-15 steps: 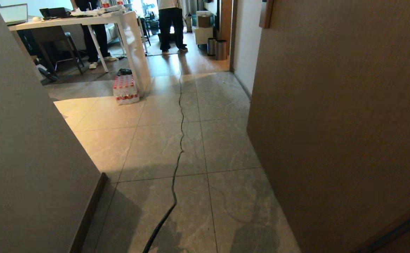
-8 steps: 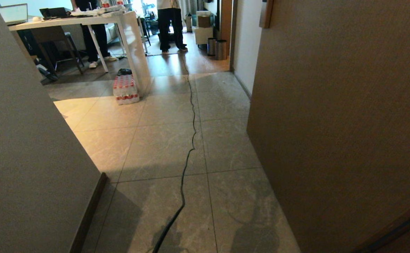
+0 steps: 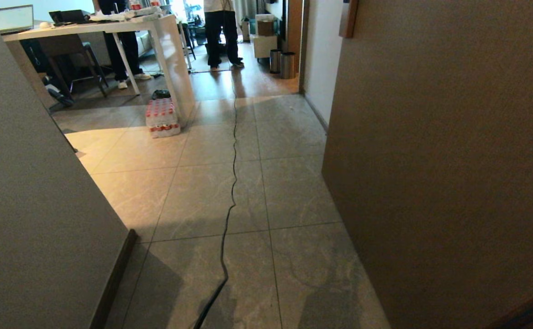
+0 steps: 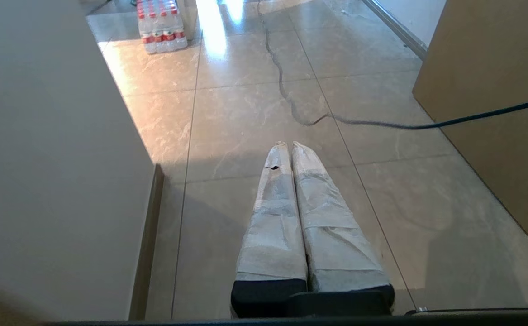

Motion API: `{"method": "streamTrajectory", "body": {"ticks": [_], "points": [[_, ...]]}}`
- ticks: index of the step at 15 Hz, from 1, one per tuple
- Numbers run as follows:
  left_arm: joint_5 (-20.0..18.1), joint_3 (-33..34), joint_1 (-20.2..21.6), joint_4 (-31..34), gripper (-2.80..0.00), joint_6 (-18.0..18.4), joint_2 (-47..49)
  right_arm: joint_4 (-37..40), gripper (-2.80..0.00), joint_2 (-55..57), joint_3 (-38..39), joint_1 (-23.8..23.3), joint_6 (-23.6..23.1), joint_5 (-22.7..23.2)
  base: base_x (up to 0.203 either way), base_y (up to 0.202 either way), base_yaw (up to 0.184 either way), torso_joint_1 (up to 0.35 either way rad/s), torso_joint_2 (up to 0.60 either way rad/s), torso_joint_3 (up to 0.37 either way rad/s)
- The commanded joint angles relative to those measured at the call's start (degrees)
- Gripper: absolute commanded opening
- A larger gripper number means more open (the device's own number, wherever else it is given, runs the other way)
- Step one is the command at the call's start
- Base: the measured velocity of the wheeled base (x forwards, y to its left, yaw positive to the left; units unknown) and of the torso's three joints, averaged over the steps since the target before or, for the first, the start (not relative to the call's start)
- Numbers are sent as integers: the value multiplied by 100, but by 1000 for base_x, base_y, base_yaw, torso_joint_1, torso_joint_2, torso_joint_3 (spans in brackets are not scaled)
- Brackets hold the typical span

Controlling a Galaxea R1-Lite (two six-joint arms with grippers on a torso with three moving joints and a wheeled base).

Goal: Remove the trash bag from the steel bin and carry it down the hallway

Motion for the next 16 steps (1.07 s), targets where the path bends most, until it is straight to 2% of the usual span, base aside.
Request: {"method": "streamTrajectory", "body": {"ticks": [1, 13, 16], "points": [[2, 62, 0, -4, -280, -4, 0, -2, -280, 5, 0, 2, -1, 0, 199, 0, 1, -2, -6, -2], [2, 68, 0, -4, -280, -10, 0, -2, -280, 5, 0, 2, -1, 0, 194, 0, 2, 3, 4, 4], [2, 70, 0, -4, -280, -40, 0, -2, -280, 5, 0, 2, -1, 0, 88, 0, 3, 3, 2, 0]]}}
